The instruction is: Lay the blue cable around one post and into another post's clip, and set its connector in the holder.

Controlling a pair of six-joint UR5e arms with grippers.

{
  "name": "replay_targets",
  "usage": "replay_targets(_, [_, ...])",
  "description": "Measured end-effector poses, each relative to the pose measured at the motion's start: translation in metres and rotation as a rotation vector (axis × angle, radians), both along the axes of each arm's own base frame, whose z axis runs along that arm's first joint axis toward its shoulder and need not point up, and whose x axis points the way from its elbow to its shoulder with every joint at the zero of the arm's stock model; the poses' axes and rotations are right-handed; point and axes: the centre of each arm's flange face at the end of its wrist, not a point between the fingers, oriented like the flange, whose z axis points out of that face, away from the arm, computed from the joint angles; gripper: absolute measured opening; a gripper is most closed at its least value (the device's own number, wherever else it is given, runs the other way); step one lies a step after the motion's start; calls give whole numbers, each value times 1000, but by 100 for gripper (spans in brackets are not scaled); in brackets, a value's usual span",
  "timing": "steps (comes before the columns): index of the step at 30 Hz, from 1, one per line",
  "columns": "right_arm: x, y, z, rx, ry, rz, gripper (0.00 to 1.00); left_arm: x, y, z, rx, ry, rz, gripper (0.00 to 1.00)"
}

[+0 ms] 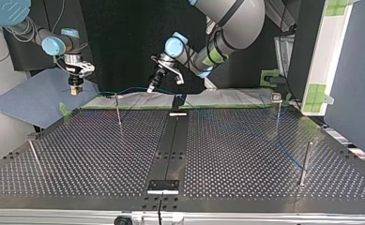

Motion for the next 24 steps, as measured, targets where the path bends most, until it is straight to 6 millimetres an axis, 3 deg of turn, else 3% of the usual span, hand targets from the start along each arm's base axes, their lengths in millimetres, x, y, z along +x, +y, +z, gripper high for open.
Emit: replay_targets(24, [2,-6,4,-10,-11,23,0,18,4,7,-48,12,-2,0])
